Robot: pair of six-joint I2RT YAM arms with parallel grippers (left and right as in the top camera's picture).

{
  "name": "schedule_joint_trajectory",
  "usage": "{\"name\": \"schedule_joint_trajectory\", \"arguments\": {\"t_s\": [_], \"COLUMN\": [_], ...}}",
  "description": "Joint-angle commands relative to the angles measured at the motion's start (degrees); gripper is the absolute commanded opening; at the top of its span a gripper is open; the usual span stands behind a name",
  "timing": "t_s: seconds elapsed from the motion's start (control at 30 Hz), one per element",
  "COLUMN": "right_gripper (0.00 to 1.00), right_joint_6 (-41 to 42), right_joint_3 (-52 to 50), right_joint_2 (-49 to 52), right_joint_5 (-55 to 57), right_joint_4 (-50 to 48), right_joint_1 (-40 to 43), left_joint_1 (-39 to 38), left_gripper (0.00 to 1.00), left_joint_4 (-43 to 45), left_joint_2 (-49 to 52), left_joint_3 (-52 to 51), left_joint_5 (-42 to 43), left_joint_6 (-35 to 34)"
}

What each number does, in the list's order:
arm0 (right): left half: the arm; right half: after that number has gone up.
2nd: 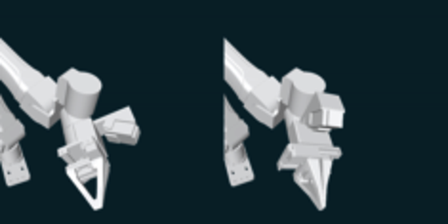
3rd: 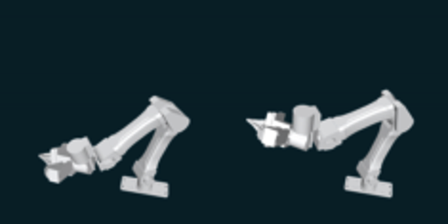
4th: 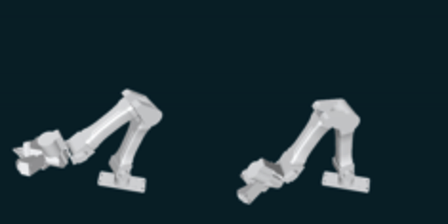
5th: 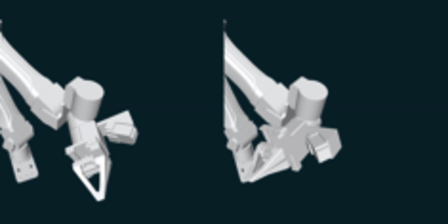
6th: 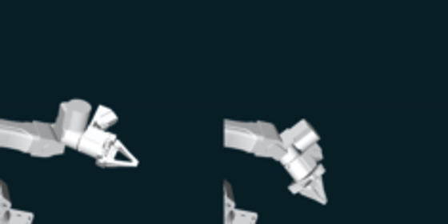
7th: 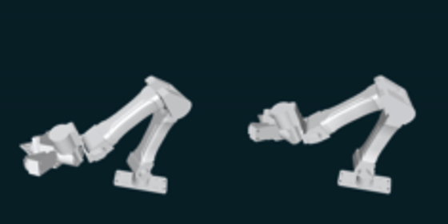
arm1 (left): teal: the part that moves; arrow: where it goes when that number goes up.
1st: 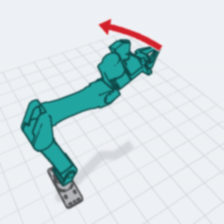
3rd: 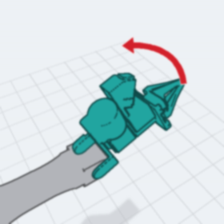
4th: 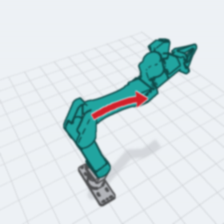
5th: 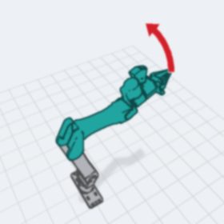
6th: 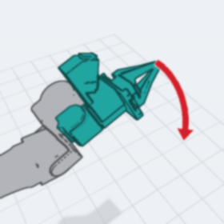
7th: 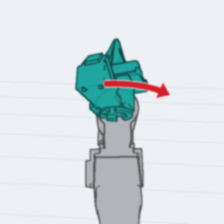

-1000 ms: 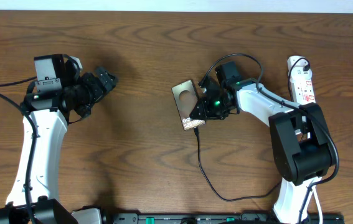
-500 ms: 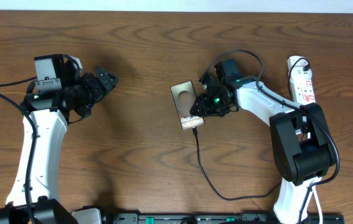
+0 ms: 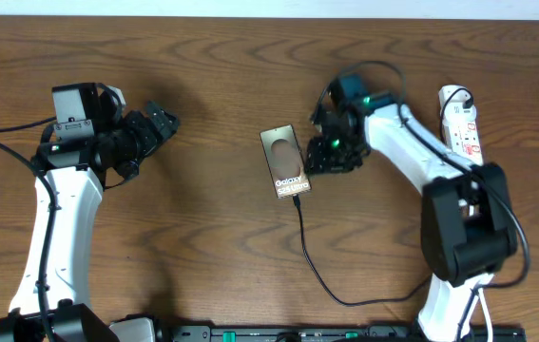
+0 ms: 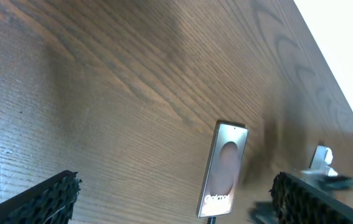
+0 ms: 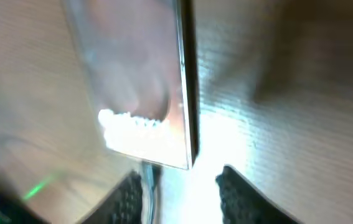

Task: Plug charger to phone and switch on socket
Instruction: 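Move the right gripper up to the white power strip's switch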

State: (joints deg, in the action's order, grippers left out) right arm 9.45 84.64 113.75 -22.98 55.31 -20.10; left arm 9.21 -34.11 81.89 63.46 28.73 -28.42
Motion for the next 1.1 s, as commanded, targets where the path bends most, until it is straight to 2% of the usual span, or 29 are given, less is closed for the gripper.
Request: {"name": "schedule_joint_trajectory", "arguments": {"t_s": [0.0, 0.03, 0.07, 0.2, 0.33, 0.43, 0.57, 0.6, 0.63, 0.67, 0.73, 0.77, 0.87, 1.07], "right_gripper": [0.14, 0.03, 0.01, 0.01, 0.01, 0.01, 0.08, 0.11, 0.21, 0.37, 0.5, 0.61, 0.75, 0.88], "right_joint_6": [-1.8, -1.8, -1.8, -1.2, 1.5, 1.4, 2.2, 2.7, 2.9, 3.0, 2.9, 2.9, 2.4, -0.8], "right_joint_3": [9.1, 11.6, 12.8, 17.8, 18.2, 18.2, 18.0, 18.0, 18.0, 17.9, 17.9, 17.9, 17.9, 17.8], "right_joint_2": [-7.9, -9.3, -10.1, -15.2, -18.4, -18.8, -17.6, -17.0, -16.4, -15.6, -13.9, -12.8, -9.5, -2.0], "right_joint_5": [8.8, 11.9, 13.3, 22.6, 30.2, 31.5, 32.1, 32.1, 32.0, 32.1, 32.1, 32.1, 32.0, 32.1], "right_joint_4": [6.0, 8.5, 9.6, 12.2, 12.7, 14.5, 16.2, 16.7, 17.0, 17.3, 17.7, 17.7, 18.0, 18.2], "right_joint_1": [1.3, 1.8, 2.2, 5.5, 10.6, 16.0, 23.2, 25.4, 27.3, 29.7, 33.3, 35.2, 39.1, 43.3], "left_joint_1": [-0.2, -0.2, -0.2, -0.2, -0.2, -0.2, -0.2, -0.2, -0.2, -0.2, -0.2, -0.2, -0.2, -0.2], "left_gripper": [0.98, 0.98, 0.98, 0.98, 0.98, 0.98, 0.98, 0.98, 0.98, 0.98, 0.98, 0.98, 0.98, 0.98], "left_joint_4": [0.0, 0.0, 0.0, 0.0, 0.0, 0.0, 0.0, 0.0, 0.0, 0.0, 0.0, 0.0, 0.0, 0.0], "left_joint_2": [0.3, 0.3, 0.3, 0.3, 0.3, 0.3, 0.3, 0.3, 0.3, 0.3, 0.3, 0.3, 0.3, 0.3], "left_joint_3": [0.5, 0.5, 0.5, 0.5, 0.5, 0.5, 0.5, 0.5, 0.5, 0.5, 0.5, 0.5, 0.5, 0.5], "left_joint_5": [-0.6, -0.6, -0.6, -0.6, -0.6, -0.6, -0.6, -0.6, -0.6, -0.6, -0.6, -0.6, -0.6, -0.6], "left_joint_6": [1.0, 1.0, 1.0, 1.0, 1.0, 1.0, 1.0, 1.0, 1.0, 1.0, 1.0, 1.0, 1.0, 1.0]}}
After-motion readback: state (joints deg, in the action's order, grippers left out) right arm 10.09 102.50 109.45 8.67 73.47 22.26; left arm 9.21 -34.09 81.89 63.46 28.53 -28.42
